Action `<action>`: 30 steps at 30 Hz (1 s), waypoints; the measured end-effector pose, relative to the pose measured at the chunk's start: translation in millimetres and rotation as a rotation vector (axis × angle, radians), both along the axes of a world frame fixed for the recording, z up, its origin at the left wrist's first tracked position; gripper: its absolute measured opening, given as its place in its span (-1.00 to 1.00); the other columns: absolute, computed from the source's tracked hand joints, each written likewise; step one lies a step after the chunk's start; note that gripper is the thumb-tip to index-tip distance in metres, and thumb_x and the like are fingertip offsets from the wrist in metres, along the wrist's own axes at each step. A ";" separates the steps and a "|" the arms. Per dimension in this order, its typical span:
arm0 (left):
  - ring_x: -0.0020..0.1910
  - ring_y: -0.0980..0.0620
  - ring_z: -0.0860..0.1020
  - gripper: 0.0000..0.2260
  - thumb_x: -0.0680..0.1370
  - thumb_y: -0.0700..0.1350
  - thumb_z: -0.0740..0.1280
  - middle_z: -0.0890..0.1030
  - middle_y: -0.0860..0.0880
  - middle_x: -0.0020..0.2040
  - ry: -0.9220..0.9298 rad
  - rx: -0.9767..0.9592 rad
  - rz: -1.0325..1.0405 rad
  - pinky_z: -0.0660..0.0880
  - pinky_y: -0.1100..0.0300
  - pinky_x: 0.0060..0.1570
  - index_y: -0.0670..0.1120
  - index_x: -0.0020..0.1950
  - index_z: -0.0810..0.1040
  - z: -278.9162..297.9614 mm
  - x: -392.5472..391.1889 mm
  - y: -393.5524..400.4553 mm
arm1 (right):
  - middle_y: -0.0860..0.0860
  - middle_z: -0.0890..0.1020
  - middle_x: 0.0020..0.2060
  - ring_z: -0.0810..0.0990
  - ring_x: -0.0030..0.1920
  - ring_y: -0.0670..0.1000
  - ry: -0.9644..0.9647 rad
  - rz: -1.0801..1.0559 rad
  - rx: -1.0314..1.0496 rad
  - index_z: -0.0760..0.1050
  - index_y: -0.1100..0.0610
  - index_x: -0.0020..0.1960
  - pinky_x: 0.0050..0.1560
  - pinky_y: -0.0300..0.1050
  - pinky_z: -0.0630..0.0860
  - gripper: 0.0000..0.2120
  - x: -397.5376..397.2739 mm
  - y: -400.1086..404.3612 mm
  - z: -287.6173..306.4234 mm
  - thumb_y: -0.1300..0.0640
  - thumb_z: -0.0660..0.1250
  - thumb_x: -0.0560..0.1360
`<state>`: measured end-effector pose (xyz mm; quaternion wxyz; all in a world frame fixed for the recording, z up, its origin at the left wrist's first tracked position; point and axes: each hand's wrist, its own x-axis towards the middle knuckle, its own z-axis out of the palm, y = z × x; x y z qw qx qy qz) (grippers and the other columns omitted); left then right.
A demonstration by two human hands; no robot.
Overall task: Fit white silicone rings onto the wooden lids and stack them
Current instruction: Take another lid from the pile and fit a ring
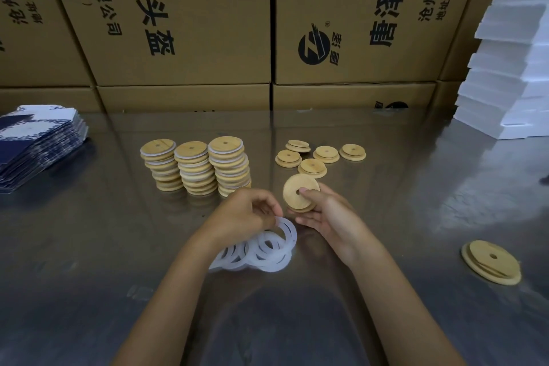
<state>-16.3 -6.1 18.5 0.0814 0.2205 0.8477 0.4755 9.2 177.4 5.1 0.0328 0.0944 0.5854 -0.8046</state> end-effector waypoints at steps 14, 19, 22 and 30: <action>-0.13 0.01 0.63 -0.92 0.46 -0.19 0.49 0.70 0.02 -0.18 0.120 0.292 0.186 0.56 0.21 -0.07 -0.02 -0.11 0.71 5.1 -1.1 10.0 | 0.20 0.66 0.13 0.65 0.13 0.18 0.012 0.287 0.013 0.56 0.21 0.29 0.12 0.05 0.59 -0.67 8.7 -8.8 3.1 0.05 0.25 0.63; -0.24 0.15 0.55 -0.90 0.45 -0.22 0.49 0.68 0.01 -0.21 0.174 0.308 0.234 0.49 0.35 -0.20 -0.02 -0.14 0.71 4.1 -1.6 10.5 | 0.28 0.65 0.17 0.66 0.08 0.14 0.042 0.266 0.139 0.60 0.20 0.25 0.14 0.06 0.59 -0.76 9.6 -9.7 1.8 0.24 0.29 0.61; -0.21 0.11 0.57 -0.89 0.46 -0.23 0.47 0.68 0.02 -0.19 0.178 0.296 0.235 0.50 0.35 -0.19 -0.02 -0.13 0.70 4.4 -1.5 9.7 | 0.28 0.65 0.17 0.66 0.07 0.13 0.051 0.266 0.162 0.61 0.19 0.25 0.12 0.05 0.59 -0.76 10.2 -10.5 1.5 0.24 0.30 0.61; -0.08 0.01 0.64 -0.87 0.51 -0.25 0.42 0.70 0.02 -0.14 0.132 0.247 0.220 0.58 0.17 -0.03 -0.04 -0.07 0.71 4.4 -3.3 5.9 | 0.28 0.65 0.16 0.68 -0.04 0.08 0.096 0.238 0.145 0.62 0.15 0.24 0.00 -0.04 0.59 -0.78 9.6 -6.5 -0.4 0.18 0.31 0.63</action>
